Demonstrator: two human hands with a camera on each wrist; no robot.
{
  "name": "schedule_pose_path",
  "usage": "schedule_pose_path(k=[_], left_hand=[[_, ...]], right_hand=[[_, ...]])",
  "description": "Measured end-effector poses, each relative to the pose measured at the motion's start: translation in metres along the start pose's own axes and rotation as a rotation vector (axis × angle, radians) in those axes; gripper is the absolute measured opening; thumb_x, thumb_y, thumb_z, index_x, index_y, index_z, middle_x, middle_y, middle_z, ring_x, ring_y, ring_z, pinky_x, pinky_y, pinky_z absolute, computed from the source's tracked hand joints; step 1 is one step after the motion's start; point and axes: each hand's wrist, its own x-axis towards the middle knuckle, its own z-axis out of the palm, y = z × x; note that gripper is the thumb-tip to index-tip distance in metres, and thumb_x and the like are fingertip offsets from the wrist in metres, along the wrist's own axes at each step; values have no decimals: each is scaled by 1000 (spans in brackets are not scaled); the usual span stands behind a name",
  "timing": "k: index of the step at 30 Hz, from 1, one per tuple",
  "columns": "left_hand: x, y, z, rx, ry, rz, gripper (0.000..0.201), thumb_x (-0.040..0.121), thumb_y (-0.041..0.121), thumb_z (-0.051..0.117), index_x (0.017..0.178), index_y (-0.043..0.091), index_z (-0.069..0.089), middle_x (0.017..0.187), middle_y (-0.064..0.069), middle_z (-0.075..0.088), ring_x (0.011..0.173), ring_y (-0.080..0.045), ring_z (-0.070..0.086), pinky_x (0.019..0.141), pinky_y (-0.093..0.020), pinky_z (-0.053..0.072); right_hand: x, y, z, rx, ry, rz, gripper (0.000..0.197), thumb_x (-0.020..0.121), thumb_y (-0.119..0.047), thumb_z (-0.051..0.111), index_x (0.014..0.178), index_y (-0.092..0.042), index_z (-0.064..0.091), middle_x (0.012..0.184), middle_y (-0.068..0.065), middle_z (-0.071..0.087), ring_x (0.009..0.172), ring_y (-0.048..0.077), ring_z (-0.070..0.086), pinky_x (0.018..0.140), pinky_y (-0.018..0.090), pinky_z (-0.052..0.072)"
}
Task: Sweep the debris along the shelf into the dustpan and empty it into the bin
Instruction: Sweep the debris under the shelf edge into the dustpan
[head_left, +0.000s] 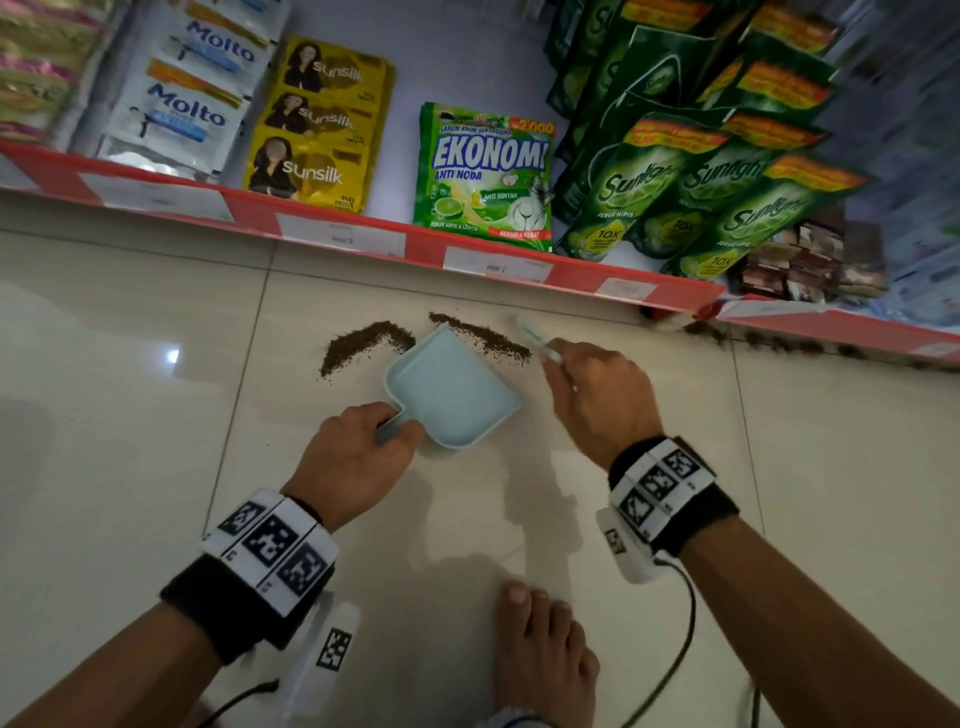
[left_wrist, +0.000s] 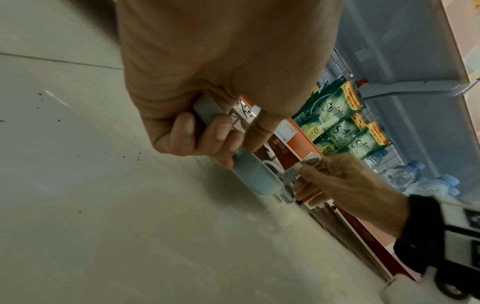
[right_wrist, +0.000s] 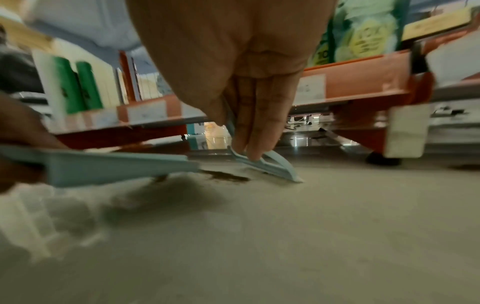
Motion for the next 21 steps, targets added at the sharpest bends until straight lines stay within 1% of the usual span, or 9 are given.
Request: schedule_pose_path(k=[3, 6, 9, 10, 12, 14, 17, 19, 21], left_hand=[[0, 0, 1, 8, -12, -5, 34, 89, 37, 55, 62, 18, 48, 58, 2, 51, 61, -20, 50, 59, -31, 37], [-2, -2, -1, 4, -16, -6, 33, 89, 37, 55, 65, 15, 50, 60, 1, 52, 61, -20, 50, 59, -31, 38], [-4, -7, -5, -12, -6, -6, 32, 89, 37, 55, 73, 9, 59, 61, 0, 54, 63, -20, 52, 60, -31, 40], [-5, -8, -7, -19, -1, -8, 33, 89, 37, 55, 75, 8, 60, 62, -1, 55, 64, -21, 53, 61, -32, 41], [-5, -11, -9, -35, 12, -12, 34, 89, 37, 56, 71, 7, 56, 60, 0, 54, 62, -21, 52, 61, -32, 41], [-5, -14, -11, -46, 25, -23, 36, 88, 38, 57, 67, 8, 53, 58, 1, 53, 59, -19, 51, 59, -31, 39], [-6, -17, -15, -66, 40, -43, 36, 87, 39, 57, 70, 8, 56, 58, 3, 53, 57, -18, 50, 58, -31, 40], [-8, -20, -19, -91, 55, -40, 35, 87, 39, 58, 73, 7, 60, 58, 3, 53, 57, -18, 50, 59, -31, 40], [-9, -22, -24, -113, 66, -44, 36, 87, 40, 57, 79, 6, 64, 60, 1, 55, 59, -19, 51, 61, -32, 42]], right_hand=[[-3, -11, -2, 141, 137, -20, 26, 102, -31, 43, 103, -17, 65, 78, 5, 66, 62, 28, 58, 54, 33, 46], [6, 7, -10, 90, 229, 43, 26, 101, -26, 47, 105, -13, 68, 83, 9, 66, 63, 29, 59, 55, 32, 45], [18, 26, -15, -86, 122, 194, 25, 99, -21, 49, 107, -9, 69, 97, 16, 65, 79, 36, 63, 66, 36, 47], [19, 26, -15, -101, 72, 211, 25, 99, -19, 49, 108, -7, 69, 99, 18, 64, 81, 37, 62, 68, 37, 46], [17, 12, -12, -62, 15, 139, 25, 100, -17, 48, 103, -3, 68, 91, 18, 62, 72, 35, 59, 63, 35, 41], [9, -13, -9, 11, -22, 20, 28, 102, -20, 45, 94, -4, 67, 83, 13, 60, 65, 32, 56, 59, 34, 41], [1, -42, -10, 78, 29, -88, 26, 101, -21, 46, 91, -8, 67, 81, 9, 62, 63, 30, 55, 59, 33, 41], [8, -42, -16, 31, 105, -82, 24, 101, -17, 48, 92, -7, 67, 78, 11, 62, 59, 29, 55, 57, 30, 37], [22, -33, -20, -64, 101, 3, 24, 101, -16, 47, 92, -5, 66, 77, 13, 62, 65, 33, 60, 60, 36, 42]])
